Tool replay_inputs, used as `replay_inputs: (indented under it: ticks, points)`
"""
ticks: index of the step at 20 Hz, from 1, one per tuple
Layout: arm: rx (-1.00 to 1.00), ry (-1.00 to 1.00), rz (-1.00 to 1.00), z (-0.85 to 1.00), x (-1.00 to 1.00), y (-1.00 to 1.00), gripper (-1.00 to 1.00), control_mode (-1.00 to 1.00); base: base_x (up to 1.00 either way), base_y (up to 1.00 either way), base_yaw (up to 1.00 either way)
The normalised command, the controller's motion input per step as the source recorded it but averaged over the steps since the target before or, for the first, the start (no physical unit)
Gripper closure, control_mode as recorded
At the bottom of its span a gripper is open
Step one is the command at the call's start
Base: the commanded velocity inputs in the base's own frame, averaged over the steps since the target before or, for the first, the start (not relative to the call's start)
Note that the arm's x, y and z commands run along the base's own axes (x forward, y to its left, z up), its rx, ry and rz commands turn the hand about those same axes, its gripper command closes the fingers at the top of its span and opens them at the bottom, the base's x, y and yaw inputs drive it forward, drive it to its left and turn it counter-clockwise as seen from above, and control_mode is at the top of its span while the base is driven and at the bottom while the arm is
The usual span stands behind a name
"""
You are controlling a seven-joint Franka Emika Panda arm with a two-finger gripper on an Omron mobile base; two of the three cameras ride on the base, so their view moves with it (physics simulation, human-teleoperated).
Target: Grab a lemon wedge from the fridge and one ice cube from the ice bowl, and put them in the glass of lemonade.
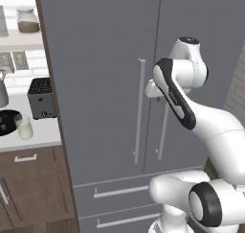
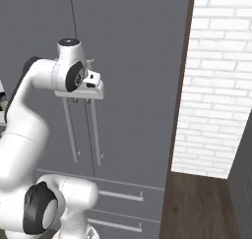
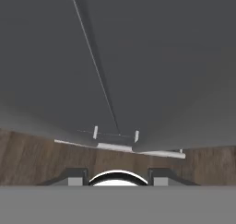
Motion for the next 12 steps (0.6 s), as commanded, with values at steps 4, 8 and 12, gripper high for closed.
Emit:
replay_inputs:
  ticks: [4,8,12]
  points:
    - [0.02,-0.03,0.0,0.0,-0.59,-0.03,-1.0,-1.0,0.0,0.0,0.0]
    - [0.01,-0.09,0.0,0.0,-1.0,-0.02,-1.0,-1.0,0.0,0.0,0.0]
    - [0.0,-0.01,0.0,-0.02,-0.9,0.0,-1.0,-1.0,0.0,0.0,0.0]
